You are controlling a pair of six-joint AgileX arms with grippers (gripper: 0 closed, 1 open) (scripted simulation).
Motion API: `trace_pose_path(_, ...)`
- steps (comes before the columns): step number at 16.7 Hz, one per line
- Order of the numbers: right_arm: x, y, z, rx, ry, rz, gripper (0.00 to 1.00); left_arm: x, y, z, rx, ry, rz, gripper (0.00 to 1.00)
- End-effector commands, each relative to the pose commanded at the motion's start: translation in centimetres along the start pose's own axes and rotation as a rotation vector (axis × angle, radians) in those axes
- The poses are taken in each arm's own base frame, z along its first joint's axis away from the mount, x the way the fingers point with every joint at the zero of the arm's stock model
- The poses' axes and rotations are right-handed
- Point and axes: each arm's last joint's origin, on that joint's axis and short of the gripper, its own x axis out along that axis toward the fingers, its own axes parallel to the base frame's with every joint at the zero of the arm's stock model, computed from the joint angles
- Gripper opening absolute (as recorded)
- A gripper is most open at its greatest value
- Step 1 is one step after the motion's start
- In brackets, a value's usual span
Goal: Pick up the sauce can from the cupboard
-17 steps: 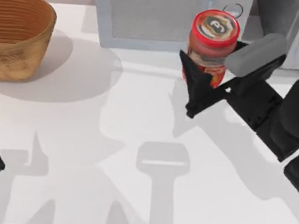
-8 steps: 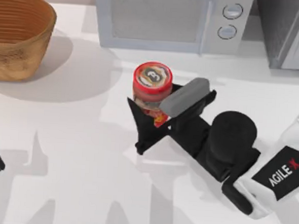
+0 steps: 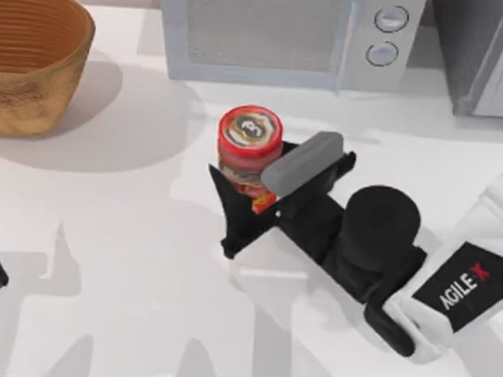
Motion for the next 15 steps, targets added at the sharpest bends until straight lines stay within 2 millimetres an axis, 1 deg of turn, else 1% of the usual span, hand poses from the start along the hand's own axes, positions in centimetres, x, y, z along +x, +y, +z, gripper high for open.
trace_pose_path(1,0.7,0.0,-0.4,0.000,0.002,0.000,0.00,0.0,0.0,0.0,0.000,0.000,0.000,1.00)
trace_pose_path(4,3.6,0.2,-0.9,0.001,-0.022,0.003,0.00,0.0,0.0,0.0,0.000,0.000,0.000,1.00)
trace_pose_path(6,4.9,0.3,-1.5,0.002,-0.022,0.005,0.00,0.0,0.0,0.0,0.000,0.000,0.000,1.00)
trace_pose_path(8,5.3,0.3,-1.7,0.002,-0.019,0.006,0.00,0.0,0.0,0.0,0.000,0.000,0.000,1.00)
trace_pose_path(11,5.3,0.3,-1.7,0.002,-0.019,0.006,0.00,0.0,0.0,0.0,0.000,0.000,0.000,1.00)
trace_pose_path(15,5.3,0.3,-1.7,0.002,-0.019,0.006,0.30,0.0,0.0,0.0,0.000,0.000,0.000,1.00)
